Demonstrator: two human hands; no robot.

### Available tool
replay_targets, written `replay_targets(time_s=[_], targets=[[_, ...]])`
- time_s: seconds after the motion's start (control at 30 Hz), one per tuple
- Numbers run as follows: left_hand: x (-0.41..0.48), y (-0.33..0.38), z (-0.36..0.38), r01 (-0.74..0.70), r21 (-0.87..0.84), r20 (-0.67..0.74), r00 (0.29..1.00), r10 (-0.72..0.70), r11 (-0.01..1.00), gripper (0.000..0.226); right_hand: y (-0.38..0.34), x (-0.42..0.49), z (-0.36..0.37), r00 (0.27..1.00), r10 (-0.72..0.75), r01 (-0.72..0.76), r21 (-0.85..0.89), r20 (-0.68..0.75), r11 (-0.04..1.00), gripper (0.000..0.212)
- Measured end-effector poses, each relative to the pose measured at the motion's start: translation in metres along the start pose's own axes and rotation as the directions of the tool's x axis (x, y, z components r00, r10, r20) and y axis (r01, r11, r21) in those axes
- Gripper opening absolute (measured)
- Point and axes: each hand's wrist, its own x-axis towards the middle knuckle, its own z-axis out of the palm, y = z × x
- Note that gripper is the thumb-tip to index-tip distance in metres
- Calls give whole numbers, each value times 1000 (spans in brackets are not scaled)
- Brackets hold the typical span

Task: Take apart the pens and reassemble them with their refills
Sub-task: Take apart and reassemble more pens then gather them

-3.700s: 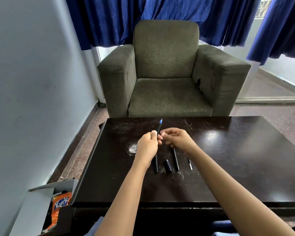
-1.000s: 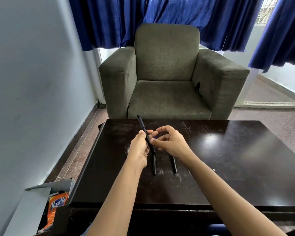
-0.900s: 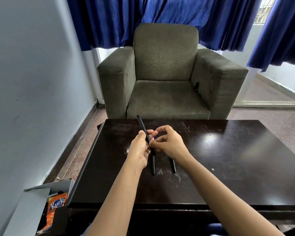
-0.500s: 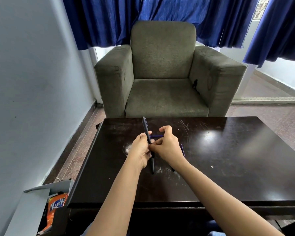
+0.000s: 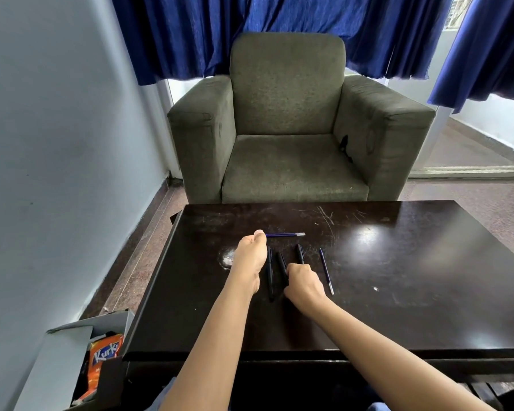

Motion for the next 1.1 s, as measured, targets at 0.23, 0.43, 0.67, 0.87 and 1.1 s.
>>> replay_targets(time_s=[0.23, 0.43, 0.67, 0.87, 1.1], targets=[[0, 3, -1, 17, 23, -12, 1000, -17, 1000, 28, 0, 2, -1, 1000, 5, -5, 15, -19, 1000, 16], [-5, 5, 1, 15, 40, -32, 999, -14, 999, 35, 2, 5, -2, 999, 20, -20, -1, -42, 1000, 22], [-7, 6, 1, 12, 32, -46, 999, -11, 999, 36, 2, 7, -4, 998, 22, -24, -28, -67, 999, 22], [-5, 5, 0, -11, 10, -41, 999, 12, 1000, 34, 2, 7, -5, 997, 27, -29, -16, -70, 999, 22], [-8, 6, 0, -18, -1, -42, 999, 17, 1000, 35, 1, 6, -4, 997, 39, -40, -16, -62, 999, 24]])
